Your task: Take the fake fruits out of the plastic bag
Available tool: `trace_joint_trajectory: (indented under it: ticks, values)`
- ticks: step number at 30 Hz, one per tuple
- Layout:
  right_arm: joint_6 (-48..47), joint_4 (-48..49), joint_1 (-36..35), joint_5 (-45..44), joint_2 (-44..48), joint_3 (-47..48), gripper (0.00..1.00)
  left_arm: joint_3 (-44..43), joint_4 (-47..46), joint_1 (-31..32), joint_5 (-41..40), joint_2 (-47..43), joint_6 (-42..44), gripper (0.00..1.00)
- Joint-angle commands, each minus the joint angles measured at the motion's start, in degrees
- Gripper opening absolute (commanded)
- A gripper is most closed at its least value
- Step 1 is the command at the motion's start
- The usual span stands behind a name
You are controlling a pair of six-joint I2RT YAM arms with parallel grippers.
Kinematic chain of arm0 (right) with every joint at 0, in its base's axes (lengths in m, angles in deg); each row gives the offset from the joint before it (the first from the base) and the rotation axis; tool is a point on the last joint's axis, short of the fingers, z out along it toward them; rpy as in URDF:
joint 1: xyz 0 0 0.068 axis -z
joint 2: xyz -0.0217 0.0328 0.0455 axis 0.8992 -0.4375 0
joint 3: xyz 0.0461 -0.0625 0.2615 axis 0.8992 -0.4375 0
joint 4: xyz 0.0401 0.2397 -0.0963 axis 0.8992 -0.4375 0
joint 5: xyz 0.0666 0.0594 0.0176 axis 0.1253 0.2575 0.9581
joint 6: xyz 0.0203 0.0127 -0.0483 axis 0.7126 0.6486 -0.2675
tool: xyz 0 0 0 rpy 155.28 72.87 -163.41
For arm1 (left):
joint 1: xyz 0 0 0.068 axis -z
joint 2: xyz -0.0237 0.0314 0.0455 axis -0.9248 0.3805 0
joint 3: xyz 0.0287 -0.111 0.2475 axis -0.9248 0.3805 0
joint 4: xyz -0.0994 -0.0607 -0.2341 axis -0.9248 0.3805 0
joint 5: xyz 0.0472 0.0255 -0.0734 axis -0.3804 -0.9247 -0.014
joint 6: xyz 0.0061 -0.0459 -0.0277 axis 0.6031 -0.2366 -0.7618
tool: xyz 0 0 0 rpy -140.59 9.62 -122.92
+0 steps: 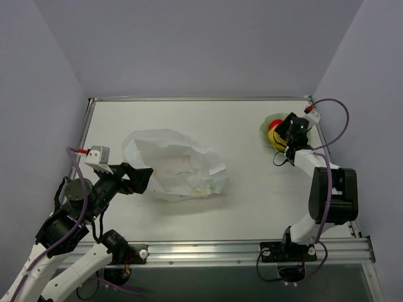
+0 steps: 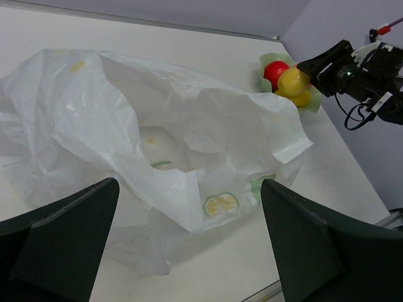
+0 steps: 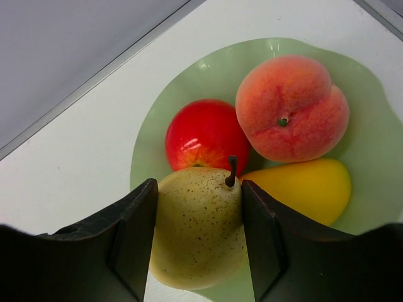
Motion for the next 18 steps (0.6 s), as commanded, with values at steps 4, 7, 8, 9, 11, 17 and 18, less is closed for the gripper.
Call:
trace_joint_trajectory:
  ticks: [4,7,8,9,11,17,18]
  values:
    - [0.6,0.3,-0.6,-0.5,1.2,1.3,0.46,-3.3,6.0,0.1,-4.5,-1.0,4.0,0.94]
    - [0.9,-1.4,-0.6,-1.2,3.0,1.8,0.66,-3.4,7.3,0.2,-5.9,-1.9,4.7,0.94]
    - [1.1,-1.8,-0.6,-1.5,4.1,1.9,0.71,-3.4,7.8,0.1,-6.6,-2.0,4.7,0.94]
    - [1.1,-2.2,-0.6,-1.6,4.7,2.0,0.77,-3.3,8.1,0.2,-6.9,-2.1,4.8,0.94]
    - [1.1,-3.0,-0.6,-2.0,6.4,1.9,0.83,-3.0,8.7,0.1,-7.4,-2.4,4.7,0.94]
    - [1.3,-4.6,-0.6,-2.4,11.3,1.7,0.91,-2.6,8.9,0.1,-7.8,-2.4,4.2,0.94]
    - [1.3,-5.1,-0.6,-2.4,12.0,1.7,0.91,-2.6,8.9,0.1,-7.9,-2.4,4.1,0.94]
